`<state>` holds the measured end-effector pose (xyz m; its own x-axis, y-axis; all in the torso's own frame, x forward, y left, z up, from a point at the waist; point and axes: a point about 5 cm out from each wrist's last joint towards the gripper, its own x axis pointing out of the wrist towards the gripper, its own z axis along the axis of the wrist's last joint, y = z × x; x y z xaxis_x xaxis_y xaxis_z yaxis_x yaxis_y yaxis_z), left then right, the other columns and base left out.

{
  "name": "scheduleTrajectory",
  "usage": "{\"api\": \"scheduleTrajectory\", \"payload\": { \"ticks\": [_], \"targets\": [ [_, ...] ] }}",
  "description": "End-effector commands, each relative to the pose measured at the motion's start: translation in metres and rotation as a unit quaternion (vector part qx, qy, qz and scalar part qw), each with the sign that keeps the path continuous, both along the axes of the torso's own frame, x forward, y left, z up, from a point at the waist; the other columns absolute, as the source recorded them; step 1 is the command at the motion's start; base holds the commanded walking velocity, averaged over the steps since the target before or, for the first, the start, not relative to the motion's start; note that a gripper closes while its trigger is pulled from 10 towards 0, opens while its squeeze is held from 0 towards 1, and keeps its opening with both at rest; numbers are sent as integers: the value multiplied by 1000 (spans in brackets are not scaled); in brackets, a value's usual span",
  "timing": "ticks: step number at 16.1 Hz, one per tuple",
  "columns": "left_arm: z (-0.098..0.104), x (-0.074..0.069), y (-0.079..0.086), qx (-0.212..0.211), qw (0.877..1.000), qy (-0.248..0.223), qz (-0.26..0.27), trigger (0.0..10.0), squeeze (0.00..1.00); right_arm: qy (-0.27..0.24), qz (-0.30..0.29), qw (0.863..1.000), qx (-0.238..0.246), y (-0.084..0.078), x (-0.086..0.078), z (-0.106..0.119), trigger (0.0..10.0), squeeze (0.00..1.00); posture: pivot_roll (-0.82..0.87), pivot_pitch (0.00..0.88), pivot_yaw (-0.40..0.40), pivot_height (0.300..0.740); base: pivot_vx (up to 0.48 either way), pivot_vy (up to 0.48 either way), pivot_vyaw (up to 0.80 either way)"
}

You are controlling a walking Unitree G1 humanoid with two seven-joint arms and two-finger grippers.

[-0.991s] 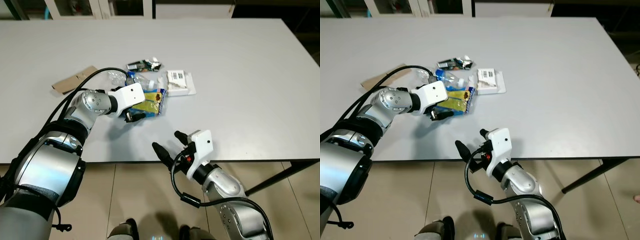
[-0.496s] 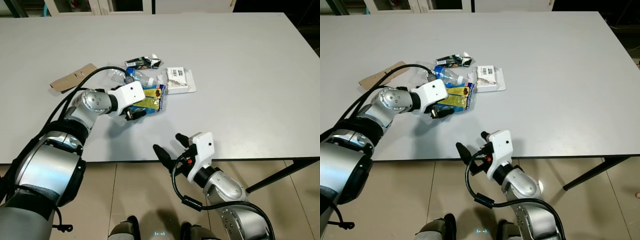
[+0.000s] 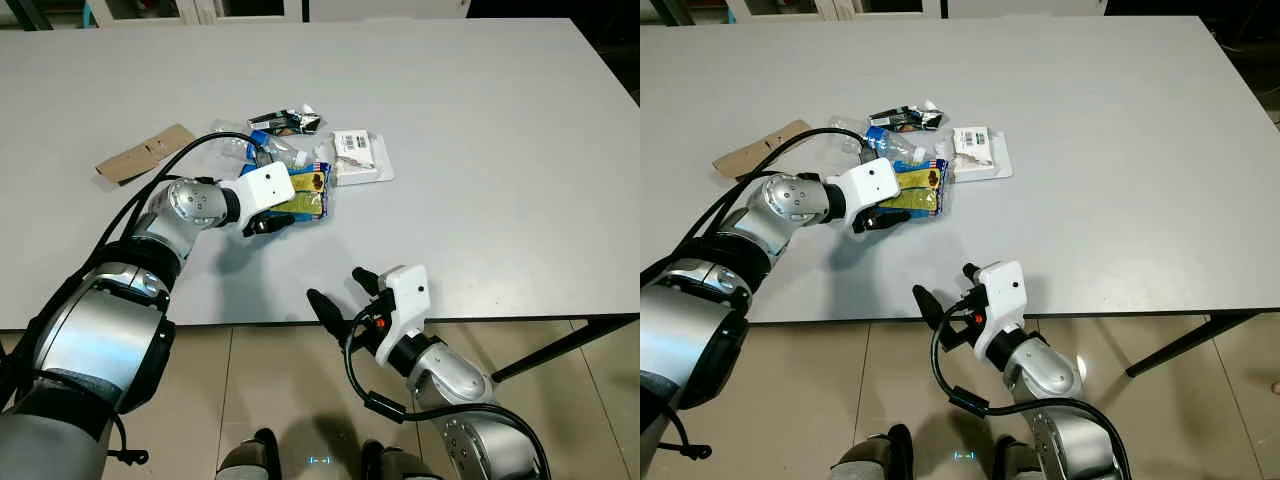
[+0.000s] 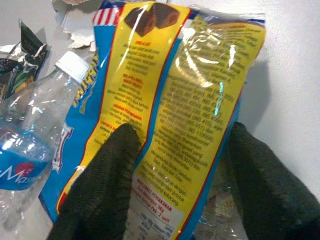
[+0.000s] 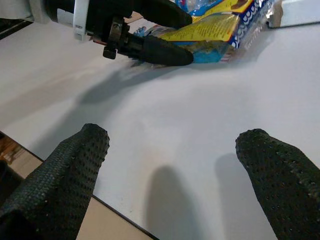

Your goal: Picking trash to rubbish bin

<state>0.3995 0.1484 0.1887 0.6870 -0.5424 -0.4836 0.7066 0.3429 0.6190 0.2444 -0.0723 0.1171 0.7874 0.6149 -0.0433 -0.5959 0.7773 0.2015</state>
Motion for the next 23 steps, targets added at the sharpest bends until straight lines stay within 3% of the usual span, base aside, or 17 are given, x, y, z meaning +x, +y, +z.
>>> {"api": "scheduleTrajectory", "payload": {
  "ticks": [1, 13, 23],
  "targets": [
    [-18, -5, 3, 29, 999, 37, 4, 0, 0, 5, 2, 1000, 2, 1, -4, 0, 10000, 0, -165, 243, 34, 740, 0, 0, 0],
    [-19, -6, 7, 37, 998, 40, 5, 0, 0, 6, -1, 1000, -2, 2, -1, -1, 10000, 0, -159, 229, 37, 740, 0, 0, 0],
    [-18, -5, 9, 20, 999, 33, 14, 0, 0, -3, 2, 1000, -6, 2, 9, 0, 10000, 0, -149, 184, 29, 740, 0, 0, 0]
  ]
}}
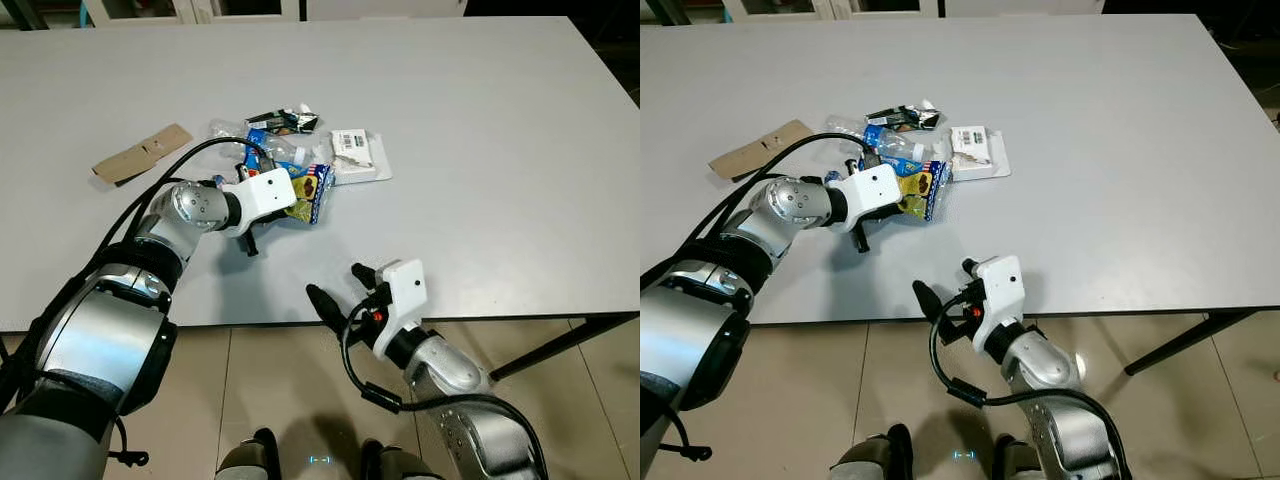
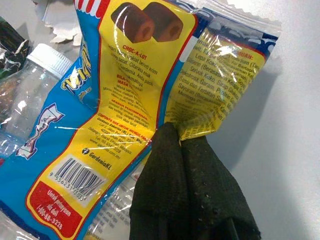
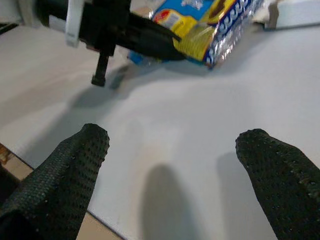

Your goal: Picking trash to rubbish bin

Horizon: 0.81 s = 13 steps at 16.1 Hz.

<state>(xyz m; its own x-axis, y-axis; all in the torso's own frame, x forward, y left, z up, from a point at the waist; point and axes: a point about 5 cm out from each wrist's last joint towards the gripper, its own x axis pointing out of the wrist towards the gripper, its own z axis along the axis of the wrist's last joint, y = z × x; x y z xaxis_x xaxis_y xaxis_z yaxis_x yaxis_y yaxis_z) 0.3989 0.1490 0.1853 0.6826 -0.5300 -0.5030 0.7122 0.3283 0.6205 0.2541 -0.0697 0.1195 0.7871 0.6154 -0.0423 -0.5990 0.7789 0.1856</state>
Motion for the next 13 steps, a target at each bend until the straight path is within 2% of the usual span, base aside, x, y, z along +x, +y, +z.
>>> {"api": "scheduleTrajectory", "payload": {
  "ticks": [1, 2, 3, 4, 6, 8, 10, 11, 12, 13],
  "targets": [
    [-12, -3, 8, -2, 1000, 19, 18, 0, 0, 1, 2, 1000, -1, -1, 1, -2, 10000, 0, -146, 171, 30, 740, 0, 0, 0],
    [-11, -3, 8, -6, 1000, 13, 22, 0, 0, 0, 2, 1000, -2, -1, 2, -2, 10000, 0, -145, 167, 29, 740, 0, 0, 0],
    [-4, 0, 4, -55, 997, -34, 32, 10000, 0, -6, -1, 1000, -5, -3, 7, 0, 10000, 0, -141, 152, 28, 740, 0, 0, 0],
    [-1, 0, 4, -71, 996, -47, 33, 10000, 0, -9, -1, 1000, -6, -4, 9, 0, 10000, 0, -137, 144, 26, 740, 0, 0, 0],
    [13, 1, 6, -133, 985, -98, 41, 10000, 0, -15, 1, 1000, -7, -5, 15, 1, 10000, 0, -111, 118, 23, 740, 0, 0, 0],
    [34, 2, 7, -234, 955, -166, 76, 10000, 0, -20, 0, 1000, -10, -4, 23, 1, 10000, 0, -83, 94, 9, 740, 0, 0, 0],
    [35, -3, 1, -270, 942, -187, 70, 10000, 0, -27, 6, 1000, -12, -2, 27, 3, 10000, 0, -73, 84, 5, 740, 0, 0, 0],
    [30, -9, -2, -313, 926, -193, 81, 10000, 0, -37, -6, 999, -15, -3, 31, 5, 10000, 0, -63, 72, 7, 740, 0, 0, 0],
    [29, -11, -3, -327, 920, -196, 86, 10000, 0, -41, -12, 999, -16, -4, 34, 6, 10000, 0, -59, 65, 7, 740, 0, 0, 0],
    [16, -16, 7, -395, 878, -210, 171, 10000, 0, -61, -60, 996, -28, -11, 45, 9, 10000, 0, -49, 47, 3, 740, 0, 0, 0]
  ]
}}
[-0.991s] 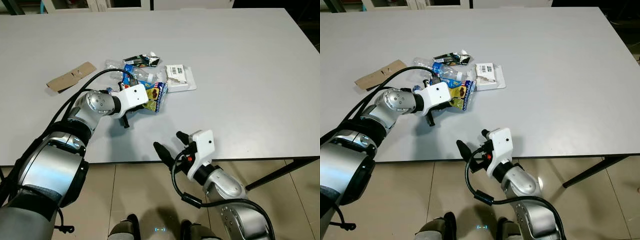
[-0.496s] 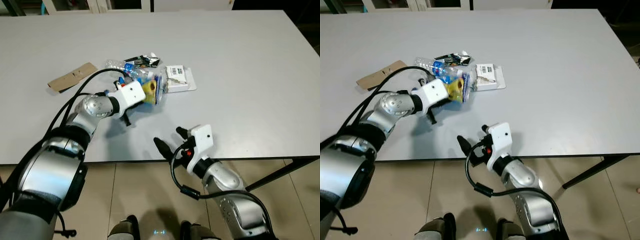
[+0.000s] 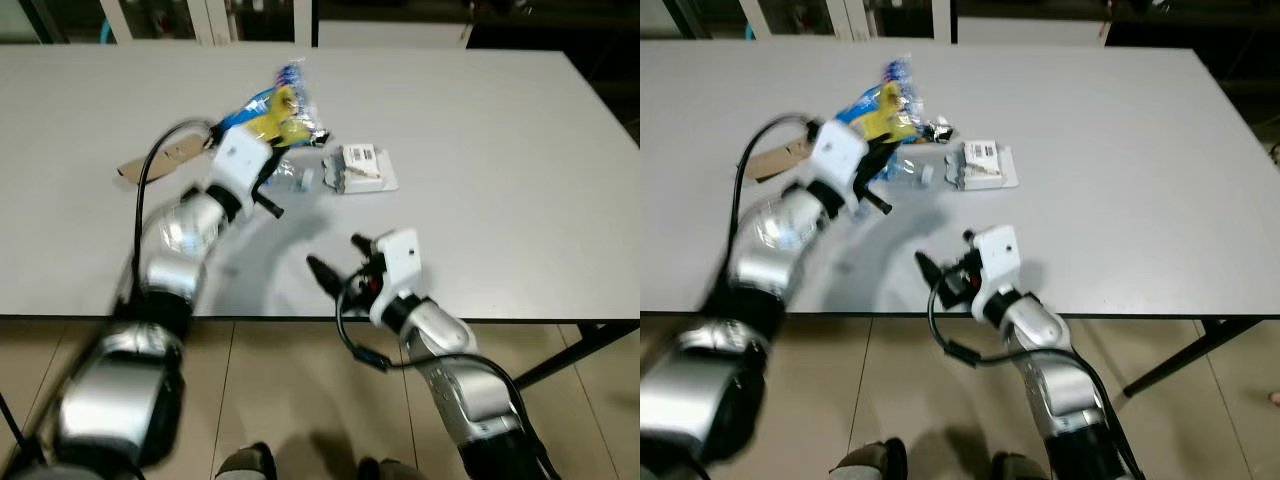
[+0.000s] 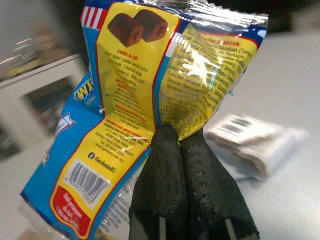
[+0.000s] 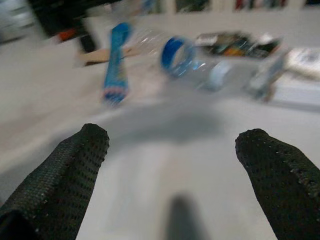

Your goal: Picking trash to rubbish bin

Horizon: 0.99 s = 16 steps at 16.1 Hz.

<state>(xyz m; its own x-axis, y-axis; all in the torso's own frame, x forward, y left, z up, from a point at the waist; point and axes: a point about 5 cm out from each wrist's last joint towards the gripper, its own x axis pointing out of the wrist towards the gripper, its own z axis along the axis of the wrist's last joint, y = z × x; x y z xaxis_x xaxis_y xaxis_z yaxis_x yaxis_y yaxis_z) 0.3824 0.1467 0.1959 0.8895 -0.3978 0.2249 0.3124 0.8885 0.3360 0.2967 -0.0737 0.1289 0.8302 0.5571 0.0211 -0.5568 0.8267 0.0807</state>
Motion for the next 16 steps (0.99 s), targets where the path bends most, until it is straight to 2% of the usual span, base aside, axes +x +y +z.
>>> {"api": "scheduleTrajectory", "payload": {
  "ticks": [1, 2, 3, 4, 5, 6, 8, 9, 12, 13, 16],
  "targets": [
    [-7, -5, 15, -54, 996, -2, 75, 10000, 0, -23, -71, 997, -5, -15, 10, 3, 10000, 0, -45, 42, -2, 740, 0, 0, 0],
    [-12, -7, 17, -58, 995, 1, 85, 10000, 0, -28, -88, 996, -5, -18, 13, 4, 10000, 0, -44, 33, -5, 740, 0, 0, 0],
    [-21, -14, 19, -67, 992, 10, 107, 10000, 0, -37, -131, 991, -3, -28, 20, 8, 10000, 0, -43, 21, -12, 740, 0, 0, 0],
    [-23, -16, 20, -72, 991, 11, 112, 10000, 0, -41, -140, 989, -3, -31, 22, 9, 10000, 0, -41, 14, -16, 740, 0, 0, 0],
    [-24, -20, 21, -71, 991, 8, 117, 10000, 0, -46, -153, 987, -3, -35, 24, 11, 10000, 0, -39, 8, -21, 740, 0, 0, 0],
    [-27, -27, 24, -55, 990, -2, 132, 10000, 0, -63, -191, 979, -12, -44, 29, 14, 10000, 0, -35, 0, -28, 740, 0, 0, 0],
    [-34, -36, 15, -47, 992, -5, 119, 10000, 0, -88, -237, 967, -1, -54, 33, 21, 10000, 0, -29, 0, -28, 740, 0, 0, 0],
    [-38, -38, 14, -66, 989, 4, 133, 10000, 0, -96, -249, 964, 0, -56, 34, 23, 10000, 0, -30, 0, -28, 740, 0, 0, 0],
    [-40, -41, 6, -83, 986, 6, 146, 10000, 0, -101, -258, 961, -4, -59, 36, 23, 10000, 0, -37, 0, -33, 740, 0, 0, 0],
    [-41, -42, 3, -72, 987, 4, 145, 10000, 0, -103, -258, 961, -3, -59, 36, 22, 10000, 0, -37, 0, -34, 740, 0, 0, 0],
    [-43, -43, 2, -76, 986, 9, 151, 10000, 0, -100, -259, 961, -1, -56, 36, 19, 10000, 0, -32, 0, -32, 740, 0, 0, 0]
  ]
}}
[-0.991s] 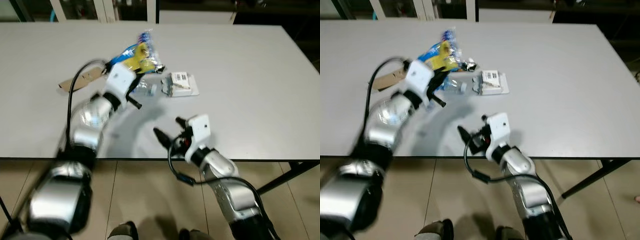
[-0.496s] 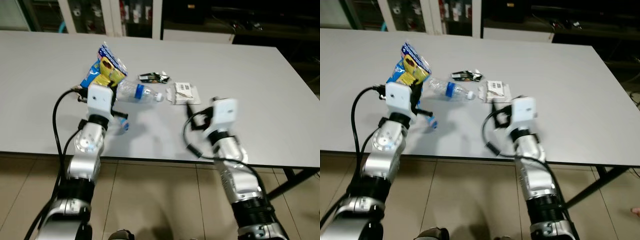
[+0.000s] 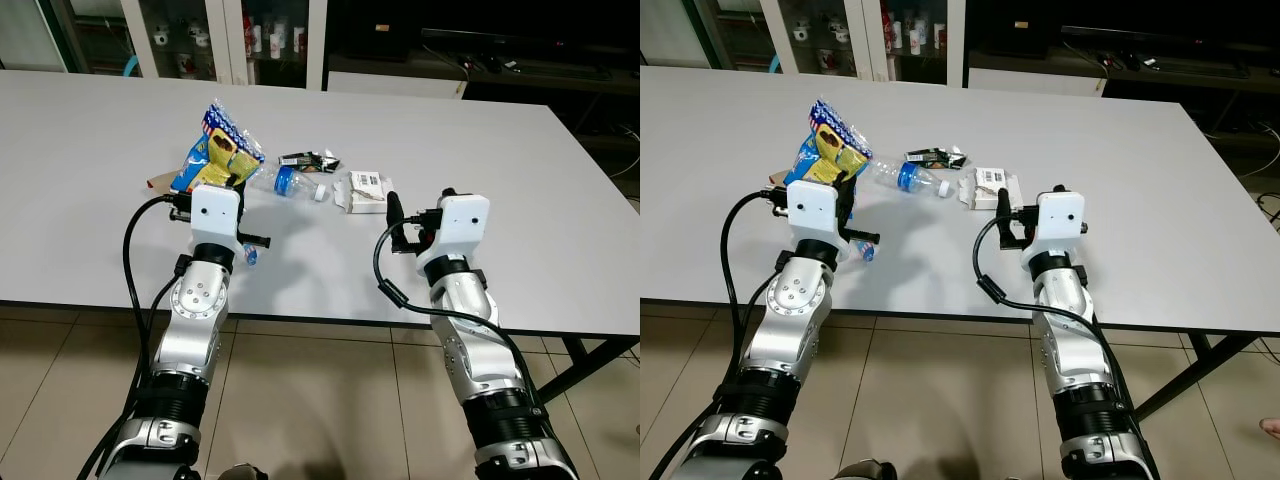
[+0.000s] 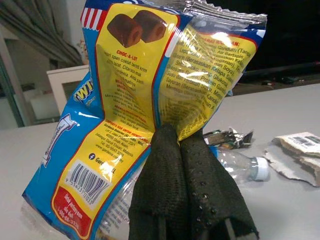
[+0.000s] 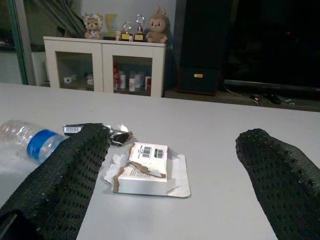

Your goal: Picking trash to rubbish bin

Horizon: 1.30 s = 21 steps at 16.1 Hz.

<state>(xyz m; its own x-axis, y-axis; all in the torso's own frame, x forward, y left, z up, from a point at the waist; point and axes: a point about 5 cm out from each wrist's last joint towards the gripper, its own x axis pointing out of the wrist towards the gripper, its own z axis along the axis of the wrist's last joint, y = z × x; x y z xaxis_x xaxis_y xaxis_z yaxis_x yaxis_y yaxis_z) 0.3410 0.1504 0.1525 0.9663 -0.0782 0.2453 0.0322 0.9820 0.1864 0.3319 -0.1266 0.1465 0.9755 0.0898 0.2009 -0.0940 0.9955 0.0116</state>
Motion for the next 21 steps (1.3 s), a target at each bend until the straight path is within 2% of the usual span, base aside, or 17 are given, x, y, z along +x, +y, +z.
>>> {"api": "scheduleTrajectory", "payload": {
  "ticks": [1, 7, 21],
  "targets": [
    [-2, -2, -1, 3, 1000, 3, 8, 10000, 0, -3, -11, 1000, 2, -2, 1, 0, 10000, 0, -33, 0, -29, 740, 0, 0, 0],
    [-3, -2, -6, 3, 1000, 5, 12, 10000, 0, -1, -11, 1000, 5, -3, 2, -2, 10000, 0, -33, 0, -29, 740, 0, 0, 0],
    [-5, -3, -3, 6, 1000, 9, 23, 10000, 0, 12, -2, 1000, 5, -2, 1, -7, 10000, 0, -32, 38, -39, 740, 0, 0, 0]
  ]
}}
